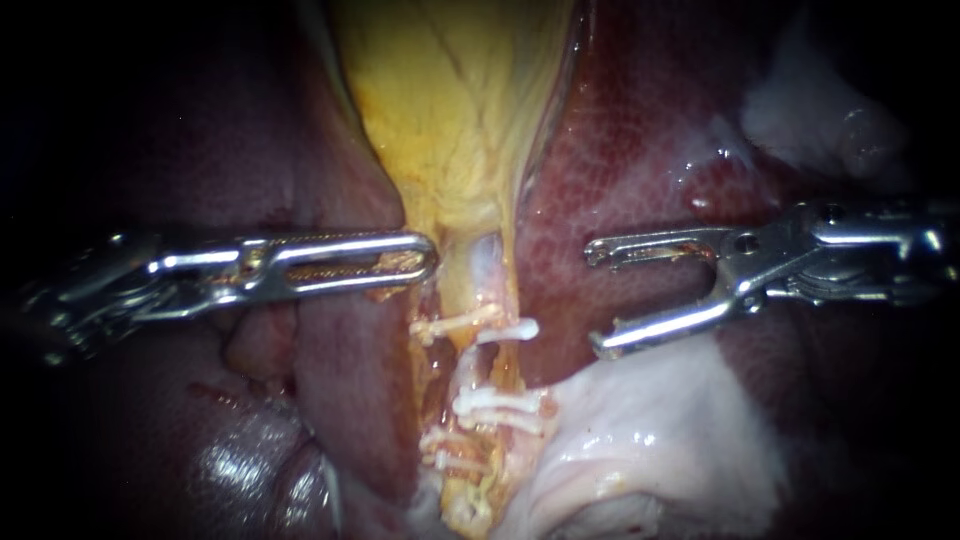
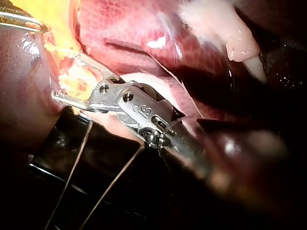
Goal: Going back third clip right tube
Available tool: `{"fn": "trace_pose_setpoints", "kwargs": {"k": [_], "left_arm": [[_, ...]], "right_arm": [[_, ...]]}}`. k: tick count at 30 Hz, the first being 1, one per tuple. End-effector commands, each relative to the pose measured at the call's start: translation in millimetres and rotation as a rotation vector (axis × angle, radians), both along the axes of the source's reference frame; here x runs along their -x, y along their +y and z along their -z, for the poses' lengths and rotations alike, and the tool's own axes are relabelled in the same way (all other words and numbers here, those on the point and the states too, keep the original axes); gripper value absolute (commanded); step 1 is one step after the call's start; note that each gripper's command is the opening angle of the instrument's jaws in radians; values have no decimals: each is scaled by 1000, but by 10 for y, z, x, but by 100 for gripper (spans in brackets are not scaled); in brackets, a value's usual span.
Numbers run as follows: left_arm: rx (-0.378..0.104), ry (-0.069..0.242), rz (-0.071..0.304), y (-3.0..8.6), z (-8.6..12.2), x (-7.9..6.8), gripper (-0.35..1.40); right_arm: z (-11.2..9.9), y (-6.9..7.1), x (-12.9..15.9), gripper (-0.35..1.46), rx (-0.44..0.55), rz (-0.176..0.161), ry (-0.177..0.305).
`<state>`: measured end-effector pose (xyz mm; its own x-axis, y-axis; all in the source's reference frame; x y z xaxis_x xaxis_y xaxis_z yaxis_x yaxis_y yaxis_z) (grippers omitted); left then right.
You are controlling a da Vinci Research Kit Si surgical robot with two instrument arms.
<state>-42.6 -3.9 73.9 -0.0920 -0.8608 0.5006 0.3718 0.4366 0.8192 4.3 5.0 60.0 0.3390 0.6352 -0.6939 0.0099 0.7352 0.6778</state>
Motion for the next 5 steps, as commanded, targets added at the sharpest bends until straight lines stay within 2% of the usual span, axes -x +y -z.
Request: {"fn": "trace_pose_setpoints", "kwargs": {"k": [1,5], "left_arm": [[0,-1,0,1,1,-1,-35],[0,-1,0,1,1,0,-35]], "right_arm": [[1,0,0,60,0,0,0],[2,0,0,60,0,0,0]]}}
